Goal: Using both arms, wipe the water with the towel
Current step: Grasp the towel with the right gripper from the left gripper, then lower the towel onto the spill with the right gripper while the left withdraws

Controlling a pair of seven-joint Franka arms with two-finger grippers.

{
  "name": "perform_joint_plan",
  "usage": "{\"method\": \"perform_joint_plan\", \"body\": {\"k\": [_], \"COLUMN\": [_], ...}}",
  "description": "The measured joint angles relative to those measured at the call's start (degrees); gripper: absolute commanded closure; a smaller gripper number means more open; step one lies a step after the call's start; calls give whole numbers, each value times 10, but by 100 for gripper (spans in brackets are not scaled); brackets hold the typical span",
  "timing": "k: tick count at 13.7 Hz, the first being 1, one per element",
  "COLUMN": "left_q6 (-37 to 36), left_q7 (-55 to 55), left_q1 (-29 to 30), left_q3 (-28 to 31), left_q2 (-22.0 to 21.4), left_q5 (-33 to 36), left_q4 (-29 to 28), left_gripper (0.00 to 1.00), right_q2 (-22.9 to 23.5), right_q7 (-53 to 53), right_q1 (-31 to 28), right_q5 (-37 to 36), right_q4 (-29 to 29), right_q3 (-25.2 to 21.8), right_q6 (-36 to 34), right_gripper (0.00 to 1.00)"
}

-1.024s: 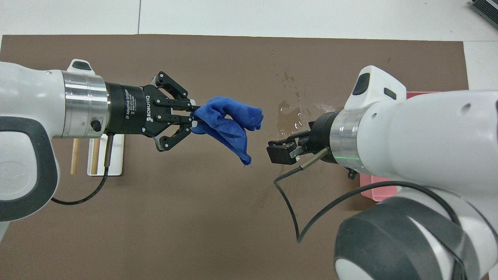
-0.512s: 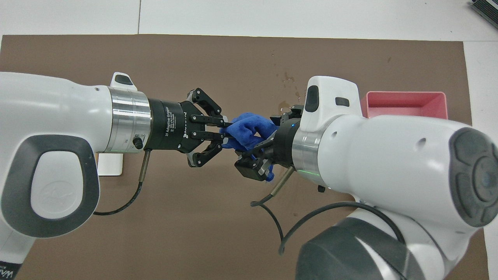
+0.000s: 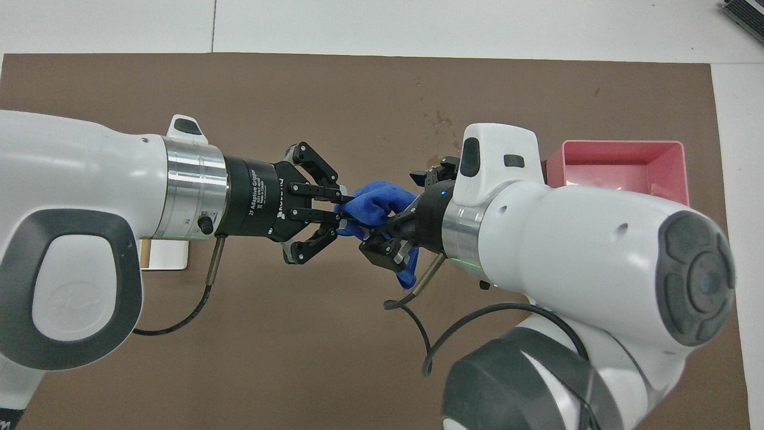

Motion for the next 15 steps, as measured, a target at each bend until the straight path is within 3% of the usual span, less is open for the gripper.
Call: {"method": "perform_joint_plan", "body": {"k": [1,2,7,8,9,10,12,15], "left_q6": [1,1,8,9,10,11,11,11], "left_q7": [0,0,2,2,2,2,2,2], "left_q1": [0,0,-1,-1,-1,-1,0,3], "left_q3": [0,0,-1,-1,-1,-1,1,2], "left_q2": [0,0,0,0,-1,-1,-2,-7], "left_q5": [0,0,0,0,0,0,6,78], "left_q4": [0,1,2,3,3,3,5,10], "left_gripper": [100,100,100,95,53,1,0,0], "right_q2": [0,0,-1,-1,-1,-2,-6,-12], "right_q7": [0,0,30,42,64,88,114,115], "right_q1": [0,1,1,-1,-3,-5,-10,-32], "right_q5": [0,0,16,30,43,48,48,48], "right_q4": [-3,-5,-5,-5,-5,-4,-4,-4], "right_q3": [0,1,1,0,-1,-1,-3,-7], "right_q6": [4,6,6,3,-4,-12,-38,-78], "right_gripper": [86,100,100,100,100,100,100,100]}}
